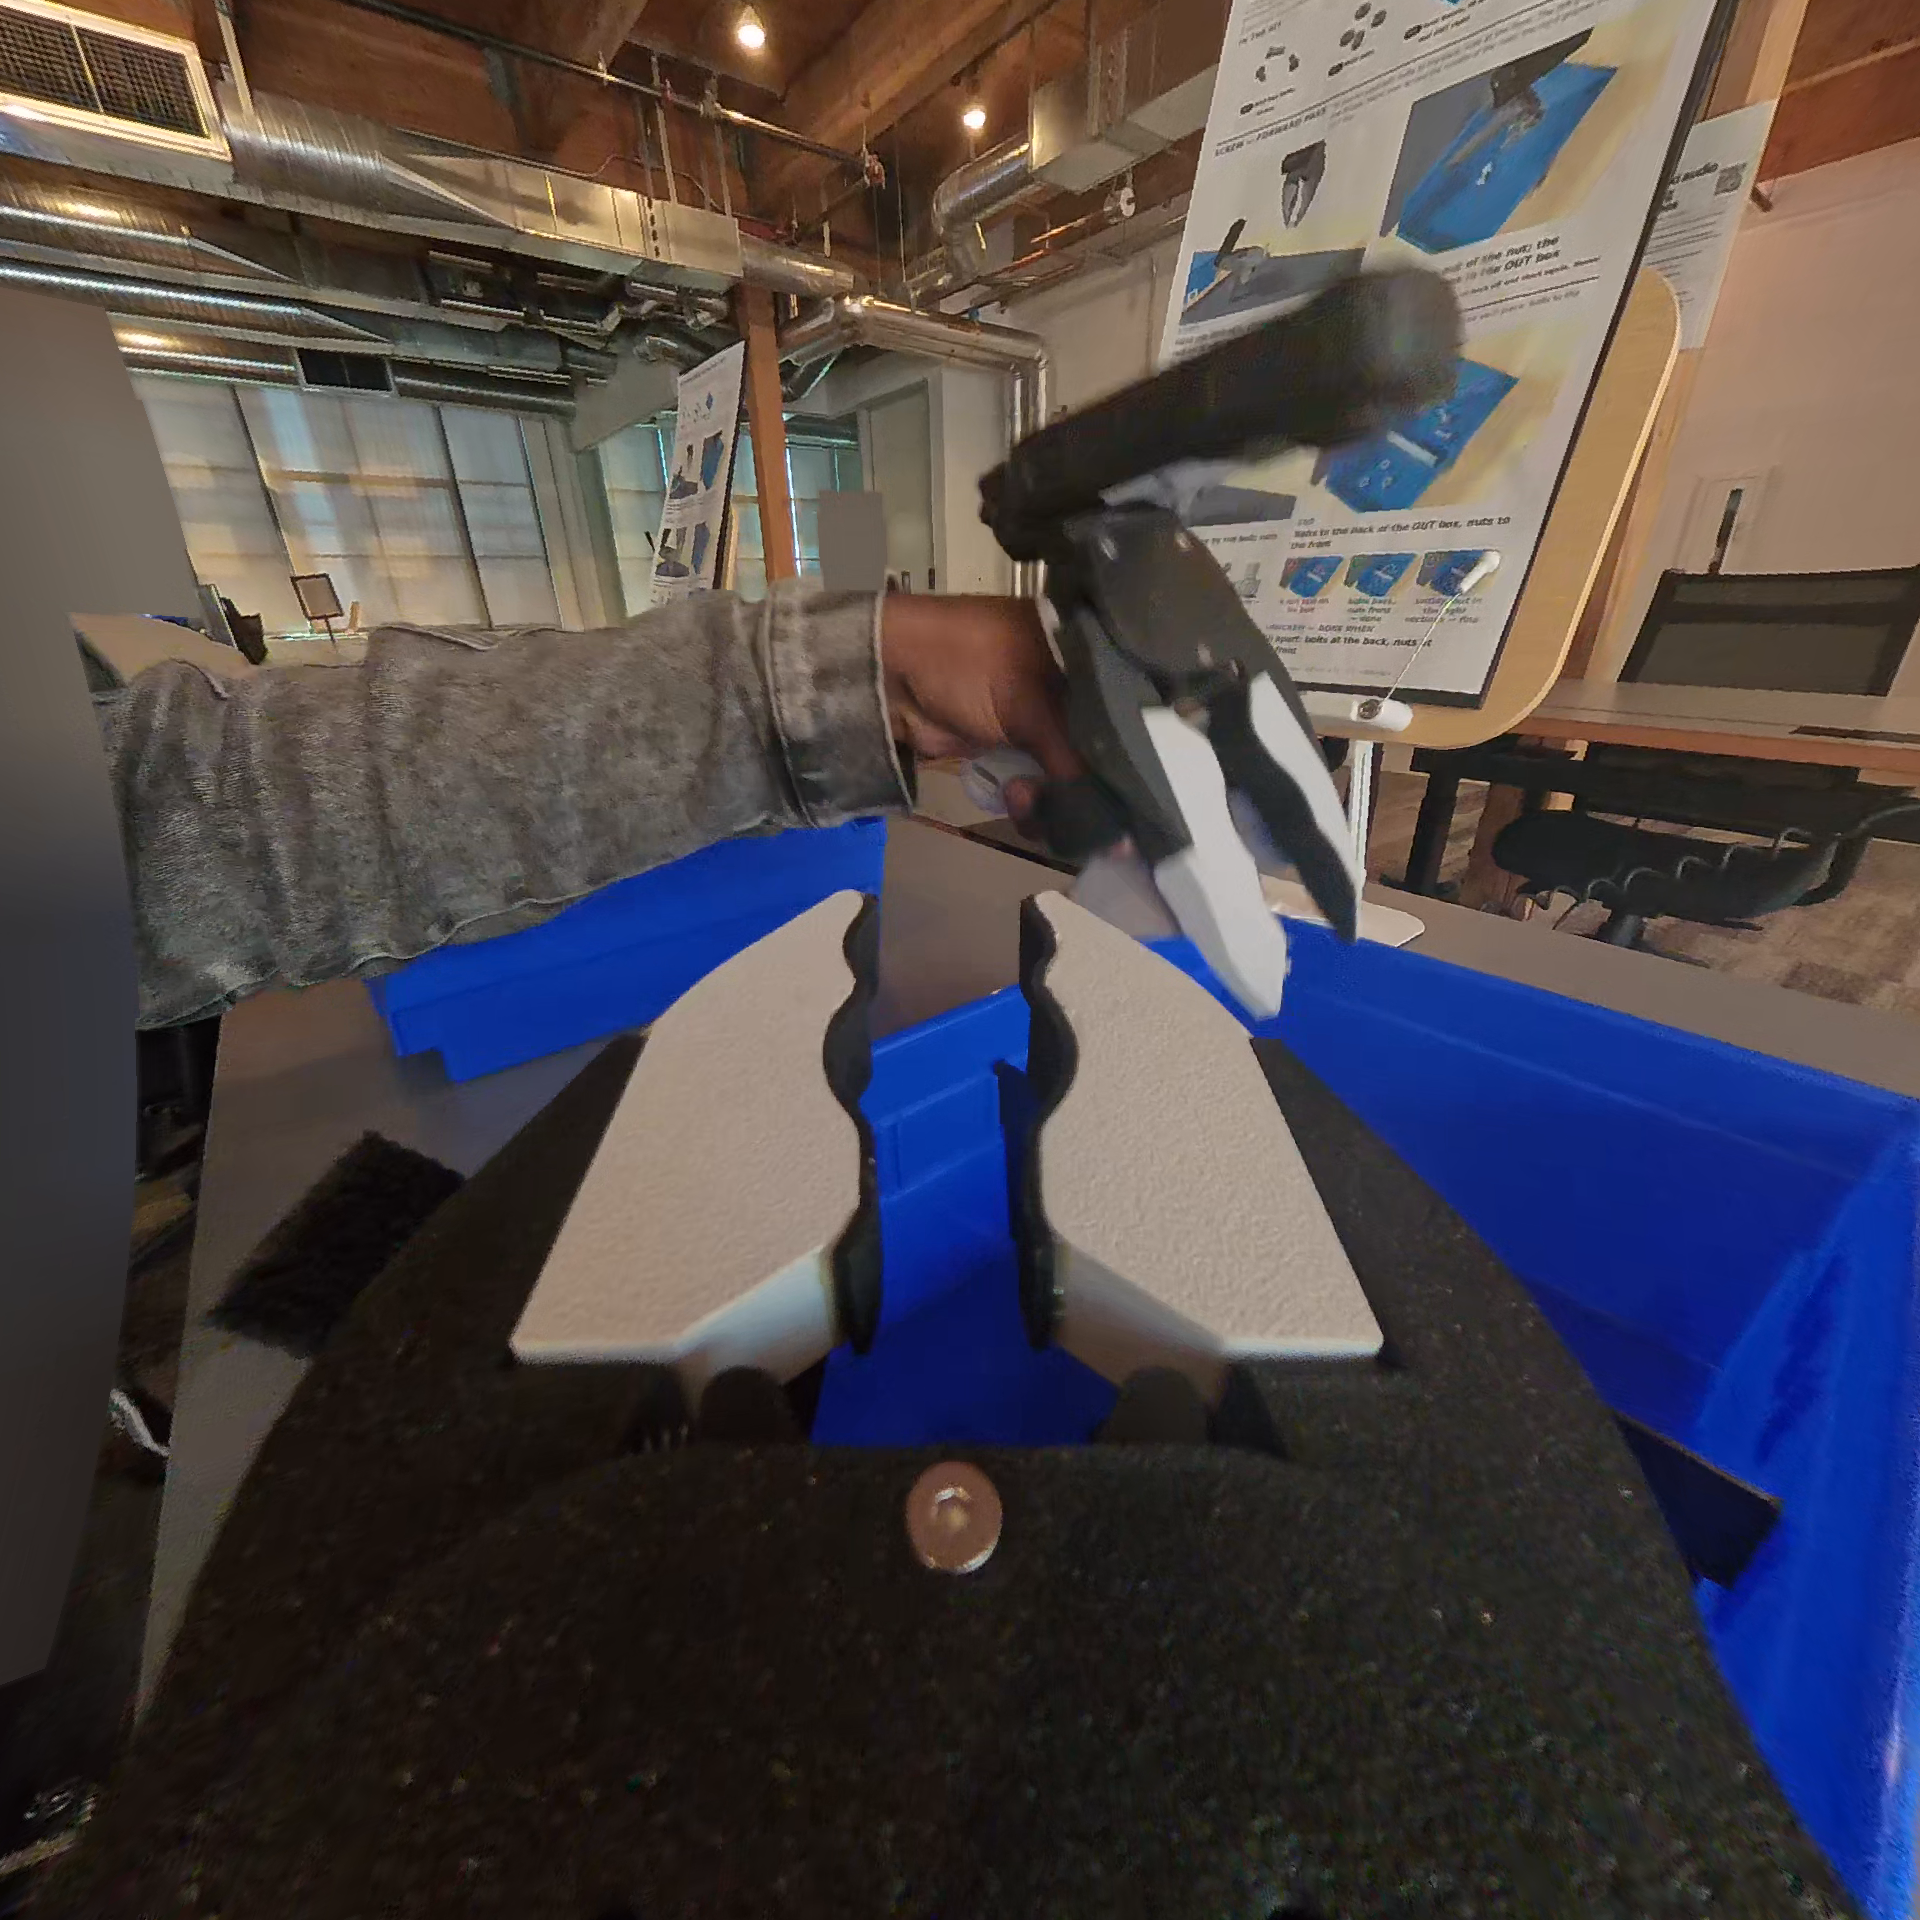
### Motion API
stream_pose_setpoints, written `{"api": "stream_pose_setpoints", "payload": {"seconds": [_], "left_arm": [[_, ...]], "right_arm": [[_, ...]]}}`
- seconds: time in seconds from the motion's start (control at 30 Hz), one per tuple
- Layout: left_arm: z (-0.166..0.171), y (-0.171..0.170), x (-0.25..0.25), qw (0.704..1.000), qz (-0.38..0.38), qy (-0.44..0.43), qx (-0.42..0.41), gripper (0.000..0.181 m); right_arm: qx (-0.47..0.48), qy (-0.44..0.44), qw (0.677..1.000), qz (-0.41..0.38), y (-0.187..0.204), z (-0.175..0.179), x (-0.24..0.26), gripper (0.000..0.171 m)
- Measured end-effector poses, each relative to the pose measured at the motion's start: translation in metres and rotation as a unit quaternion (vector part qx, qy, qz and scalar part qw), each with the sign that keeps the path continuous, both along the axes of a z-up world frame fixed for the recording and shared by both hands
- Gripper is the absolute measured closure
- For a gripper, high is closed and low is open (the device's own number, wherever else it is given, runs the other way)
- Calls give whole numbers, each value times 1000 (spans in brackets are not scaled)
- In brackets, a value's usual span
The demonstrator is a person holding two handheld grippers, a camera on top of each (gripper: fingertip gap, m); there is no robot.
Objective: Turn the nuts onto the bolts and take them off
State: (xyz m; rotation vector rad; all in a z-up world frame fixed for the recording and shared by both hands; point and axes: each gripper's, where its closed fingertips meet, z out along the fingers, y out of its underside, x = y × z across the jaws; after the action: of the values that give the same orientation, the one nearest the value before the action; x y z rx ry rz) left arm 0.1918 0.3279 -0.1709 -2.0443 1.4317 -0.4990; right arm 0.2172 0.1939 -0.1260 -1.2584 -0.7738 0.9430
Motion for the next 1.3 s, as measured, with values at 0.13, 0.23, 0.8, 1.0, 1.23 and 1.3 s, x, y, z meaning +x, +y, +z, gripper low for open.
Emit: {"api": "stream_pose_setpoints", "payload": {"seconds": [0.13, 0.23, 0.8, 1.0, 1.23, 1.3], "left_arm": [[96, -23, -24, 970, 7, -232, 68, 112], [154, -50, -81, 938, 39, -317, 134, 102], [1, -133, -379, 939, 336, 43, 52, 132], [-63, -129, -408, 909, 399, 114, -45, 139], [-99, -134, -415, 886, 448, 121, -26, 145], [-110, -135, -415, 884, 451, 124, -28, 144]], "right_arm": [[-3, -10, 1000, -6, 2, -1, -2, 143], [-12, -21, 1000, -6, 3, -3, -5, 132], [-5, -80, 997, -11, 3, 5, -32, 104], [14, -77, 997, -1, -7, 15, -37, 106], [31, -54, 998, 2, -14, 25, -29, 111], [36, -44, 998, 5, -15, 28, -28, 113]]}}
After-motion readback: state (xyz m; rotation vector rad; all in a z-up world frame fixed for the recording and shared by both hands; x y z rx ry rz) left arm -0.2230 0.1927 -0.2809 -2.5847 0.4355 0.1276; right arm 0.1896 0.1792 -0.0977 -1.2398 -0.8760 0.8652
